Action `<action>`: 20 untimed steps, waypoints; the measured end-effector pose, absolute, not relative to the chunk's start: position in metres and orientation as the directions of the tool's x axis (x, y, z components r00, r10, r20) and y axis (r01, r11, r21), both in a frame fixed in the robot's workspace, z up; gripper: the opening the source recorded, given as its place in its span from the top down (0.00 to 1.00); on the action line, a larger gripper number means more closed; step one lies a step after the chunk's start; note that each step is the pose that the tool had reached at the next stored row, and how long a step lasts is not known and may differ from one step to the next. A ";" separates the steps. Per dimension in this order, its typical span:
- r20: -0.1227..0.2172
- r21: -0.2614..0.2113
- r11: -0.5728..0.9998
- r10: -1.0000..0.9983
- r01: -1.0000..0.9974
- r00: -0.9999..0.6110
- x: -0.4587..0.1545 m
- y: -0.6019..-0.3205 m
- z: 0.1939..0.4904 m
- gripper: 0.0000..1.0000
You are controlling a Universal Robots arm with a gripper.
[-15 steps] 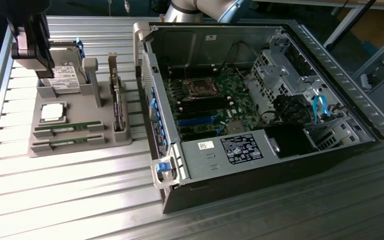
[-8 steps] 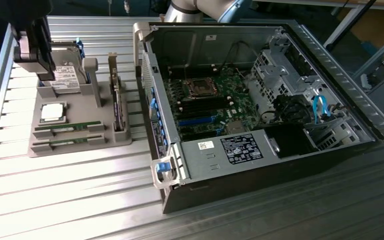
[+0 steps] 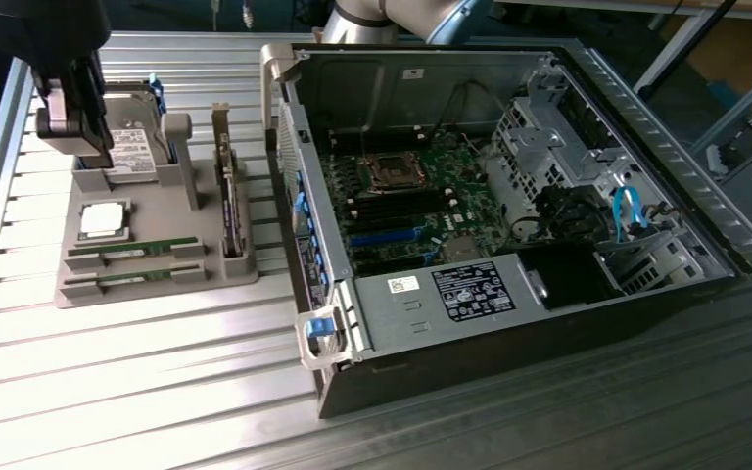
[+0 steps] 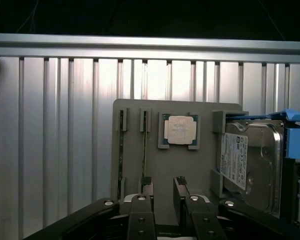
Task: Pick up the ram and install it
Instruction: 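Pick up the ram and move it above insertion slot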
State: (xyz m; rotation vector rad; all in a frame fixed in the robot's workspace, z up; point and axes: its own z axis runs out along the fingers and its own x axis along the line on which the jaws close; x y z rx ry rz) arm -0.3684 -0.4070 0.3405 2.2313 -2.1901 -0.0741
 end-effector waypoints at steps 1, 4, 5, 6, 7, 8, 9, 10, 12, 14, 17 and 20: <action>-0.024 0.043 -0.019 -1.000 -0.999 0.018 -0.368 -0.407 0.338 0.70; -0.024 0.043 -0.019 -1.000 -0.999 0.018 -0.368 -0.407 0.334 0.70; -0.024 0.043 -0.019 -1.000 -0.999 0.018 -0.368 -0.407 0.333 0.70; -0.024 0.043 -0.019 -1.000 -0.999 0.018 -0.368 -0.407 0.331 0.70; -0.024 0.043 -0.019 -1.000 -0.999 0.018 -0.368 -0.407 0.330 0.70; -0.024 0.043 -0.019 -1.000 -0.999 0.018 -0.368 -0.407 0.328 0.70; -0.024 0.043 -0.019 -1.000 -0.999 0.018 -0.368 -0.407 0.327 0.70; -0.024 0.043 -0.019 -1.000 -0.999 0.018 -0.368 -0.407 0.326 0.70; -0.024 0.043 -0.019 -1.000 -0.999 0.018 -0.368 -0.407 0.323 0.70; -0.024 0.043 -0.019 -1.000 -0.999 0.018 -0.368 -0.407 0.319 0.70; -0.024 0.043 -0.019 -1.000 -0.999 0.018 -0.368 -0.407 0.316 0.70; -0.024 0.043 -0.019 -1.000 -0.999 0.018 -0.368 -0.407 0.312 0.70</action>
